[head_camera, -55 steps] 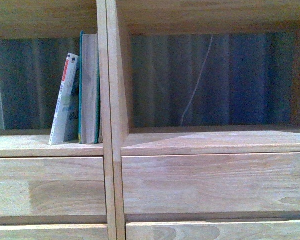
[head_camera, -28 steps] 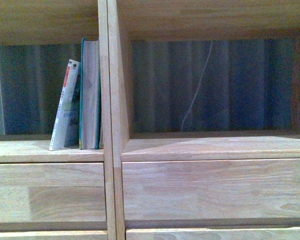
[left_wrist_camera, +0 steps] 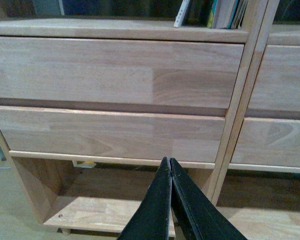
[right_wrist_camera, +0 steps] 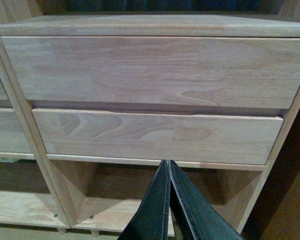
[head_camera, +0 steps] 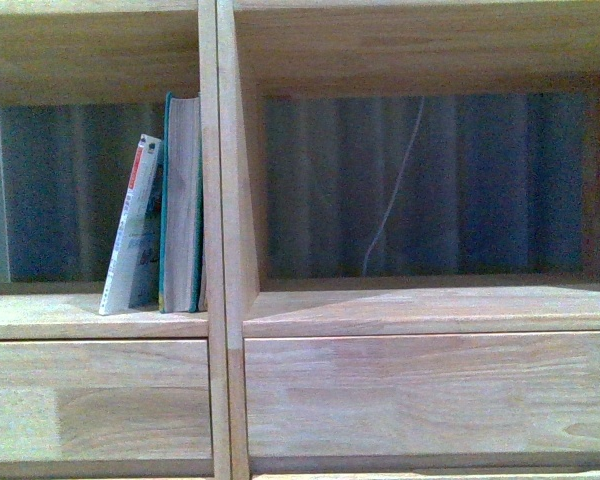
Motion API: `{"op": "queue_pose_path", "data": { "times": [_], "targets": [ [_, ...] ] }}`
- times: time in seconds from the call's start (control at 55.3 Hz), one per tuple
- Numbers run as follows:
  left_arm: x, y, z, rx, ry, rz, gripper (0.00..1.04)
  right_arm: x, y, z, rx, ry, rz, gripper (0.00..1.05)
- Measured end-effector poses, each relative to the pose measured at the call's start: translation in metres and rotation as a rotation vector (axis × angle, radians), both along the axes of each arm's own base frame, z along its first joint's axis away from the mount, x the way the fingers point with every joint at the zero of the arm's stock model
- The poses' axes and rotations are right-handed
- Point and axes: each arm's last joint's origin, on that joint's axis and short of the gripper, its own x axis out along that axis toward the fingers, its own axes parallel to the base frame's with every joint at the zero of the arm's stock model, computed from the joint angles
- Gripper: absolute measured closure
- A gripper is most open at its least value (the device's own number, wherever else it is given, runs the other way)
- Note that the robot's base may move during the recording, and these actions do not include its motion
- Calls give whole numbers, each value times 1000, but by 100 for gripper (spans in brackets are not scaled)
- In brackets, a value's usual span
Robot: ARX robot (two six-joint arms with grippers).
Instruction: Organize books on shelf
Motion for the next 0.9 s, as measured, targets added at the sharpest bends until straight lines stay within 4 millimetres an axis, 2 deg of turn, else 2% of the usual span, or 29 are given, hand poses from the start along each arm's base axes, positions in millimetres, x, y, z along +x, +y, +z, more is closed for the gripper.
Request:
{"op": "queue_pose_path", "data": {
  "times": [0.163,0.289,0.597,0.904],
  "targets": [
    [-3,0,0,0,-4,0,102,-4,0,1,0,-11,-1,102],
    [-13,0,-3,0,8,0,102,-6,0,1,0,-10,-2,102],
    [-14,0,-3,0,2,1,102,-19,0,-3,0,0,-1,102],
    [-14,0,-3,0,3,1,102,-20,0,-2,0,-4,-1,102]
  ]
}}
